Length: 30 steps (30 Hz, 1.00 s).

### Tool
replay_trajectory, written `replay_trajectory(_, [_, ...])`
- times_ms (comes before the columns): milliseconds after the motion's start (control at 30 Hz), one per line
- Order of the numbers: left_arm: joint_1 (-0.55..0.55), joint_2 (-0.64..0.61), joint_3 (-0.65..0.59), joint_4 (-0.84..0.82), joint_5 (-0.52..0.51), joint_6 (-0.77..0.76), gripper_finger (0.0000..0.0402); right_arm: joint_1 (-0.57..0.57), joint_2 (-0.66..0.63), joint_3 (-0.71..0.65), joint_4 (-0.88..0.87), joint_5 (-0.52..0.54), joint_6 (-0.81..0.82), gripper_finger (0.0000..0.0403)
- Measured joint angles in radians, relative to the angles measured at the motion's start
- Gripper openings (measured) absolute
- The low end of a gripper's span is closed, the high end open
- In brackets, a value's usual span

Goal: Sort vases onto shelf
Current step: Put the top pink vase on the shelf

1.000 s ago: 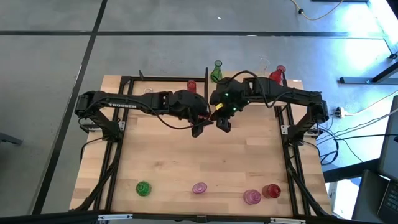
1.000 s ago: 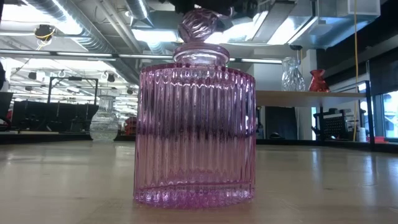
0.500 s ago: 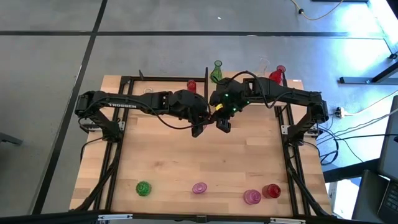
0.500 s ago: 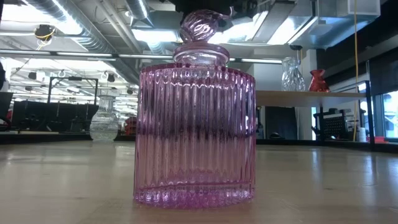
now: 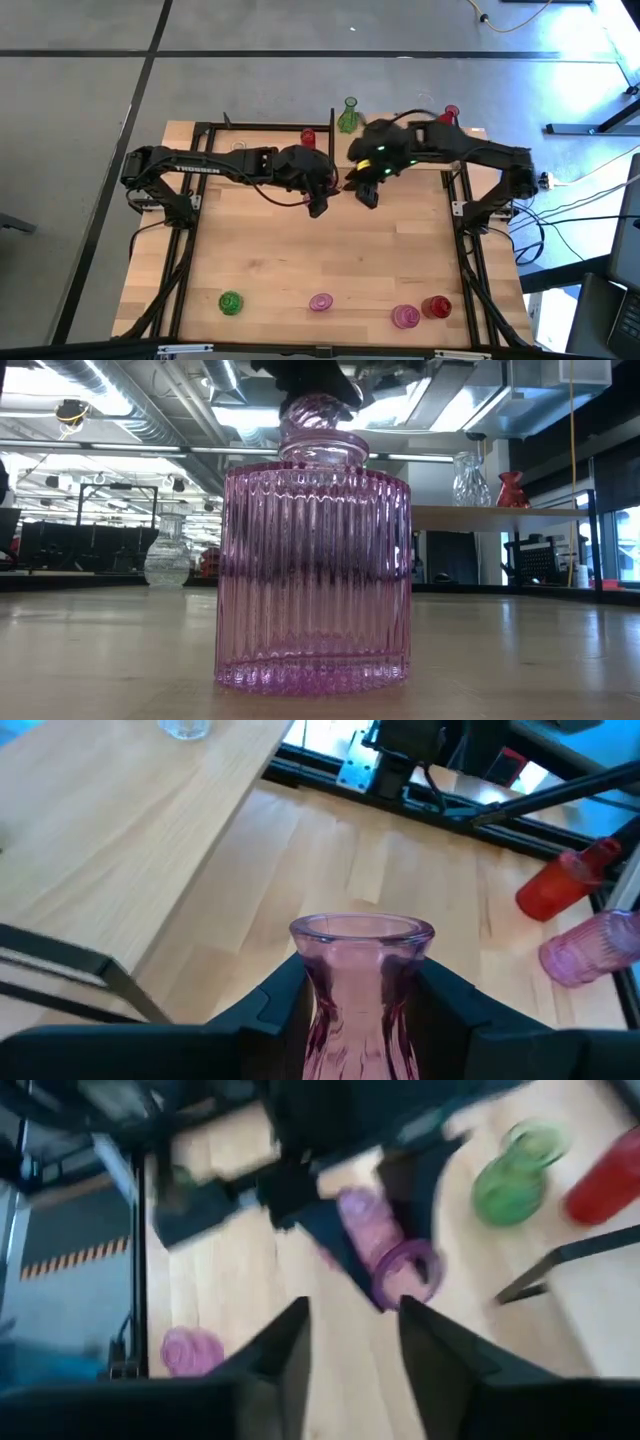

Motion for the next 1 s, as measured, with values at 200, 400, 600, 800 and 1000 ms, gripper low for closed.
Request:
replay_trajectory(200, [0.0,0.0,0.0,0.071,-0.007,0.004,0.0117,0.0,-0.117,0.0,0.077,0.106,0.075,0.0223])
replay_trajectory(400, [-0.001,0.0,0.001,0.257,0.001,0.01,0.0117,0.001,-0.227,0.0,0.069,0.221,0.132,0.0251])
replay_trajectory(600, [0.002,0.0,0.002,0.484,0.02,0.045,0.0117,0.06,-0.267,0.0,0.027,0.316,0.174,0.0245])
replay_trajectory(800, [0.02,0.0,0.002,0.643,0.02,0.036,0.0117,0.163,-0.268,-0.001,0.01,0.493,0.218,0.0244])
replay_trajectory(1000, [0.026,0.0,0.002,0.743,0.054,0.028,0.0117,0.27,-0.305,-0.149,0.108,0.666,0.303,0.0244])
